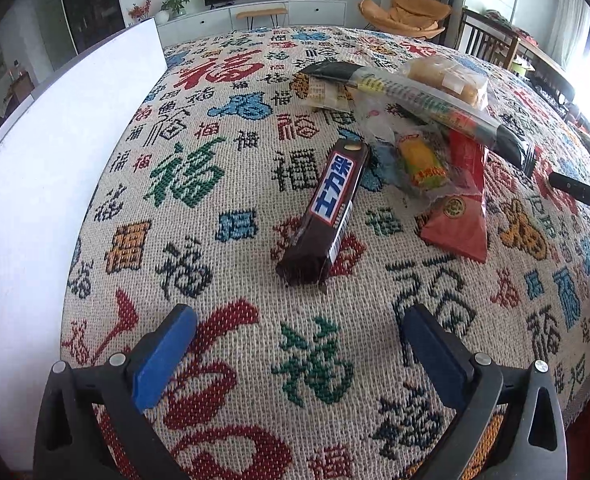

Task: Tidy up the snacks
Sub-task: 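Move the left tool back to the brown chocolate bar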

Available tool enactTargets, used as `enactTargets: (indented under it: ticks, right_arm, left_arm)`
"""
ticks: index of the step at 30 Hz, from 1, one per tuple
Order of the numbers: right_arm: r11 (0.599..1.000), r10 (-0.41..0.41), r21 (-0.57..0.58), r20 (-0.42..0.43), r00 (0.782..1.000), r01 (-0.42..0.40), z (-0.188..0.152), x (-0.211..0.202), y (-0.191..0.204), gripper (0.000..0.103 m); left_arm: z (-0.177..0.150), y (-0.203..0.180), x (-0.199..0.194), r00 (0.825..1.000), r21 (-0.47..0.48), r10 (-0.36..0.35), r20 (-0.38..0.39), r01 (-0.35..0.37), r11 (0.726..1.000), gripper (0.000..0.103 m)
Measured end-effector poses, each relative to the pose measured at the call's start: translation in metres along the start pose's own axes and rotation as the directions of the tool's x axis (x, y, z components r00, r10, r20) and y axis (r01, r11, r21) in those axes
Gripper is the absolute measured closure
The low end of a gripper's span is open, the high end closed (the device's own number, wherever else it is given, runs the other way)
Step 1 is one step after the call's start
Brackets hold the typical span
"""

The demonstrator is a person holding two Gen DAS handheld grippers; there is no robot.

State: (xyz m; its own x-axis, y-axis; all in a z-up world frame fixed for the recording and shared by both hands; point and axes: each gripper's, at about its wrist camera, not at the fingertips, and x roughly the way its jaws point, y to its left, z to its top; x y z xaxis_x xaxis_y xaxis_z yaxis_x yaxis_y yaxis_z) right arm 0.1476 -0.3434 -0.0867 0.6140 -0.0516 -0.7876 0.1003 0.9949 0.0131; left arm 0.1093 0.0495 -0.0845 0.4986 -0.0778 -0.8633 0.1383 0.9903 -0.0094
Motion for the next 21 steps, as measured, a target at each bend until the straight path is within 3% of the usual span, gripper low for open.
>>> enactTargets:
  ticks: [12, 21]
  right_arm:
    - [1.000, 0.001, 0.000, 0.000, 1.000, -0.001, 0.000, 0.000, 0.000, 0.021]
    - [1.000, 0.003, 0.002, 0.001, 1.000, -0.003, 0.001, 0.000, 0.000, 0.021]
  left_arm:
    - [0.044, 0.007, 0.026, 1.000, 0.012, -0.003, 0.029, 0.003, 1.000, 0.000]
    - [0.079, 0.010, 0.049, 0.997, -0.032, 0.029, 0.076, -0.027, 0.999, 0.000]
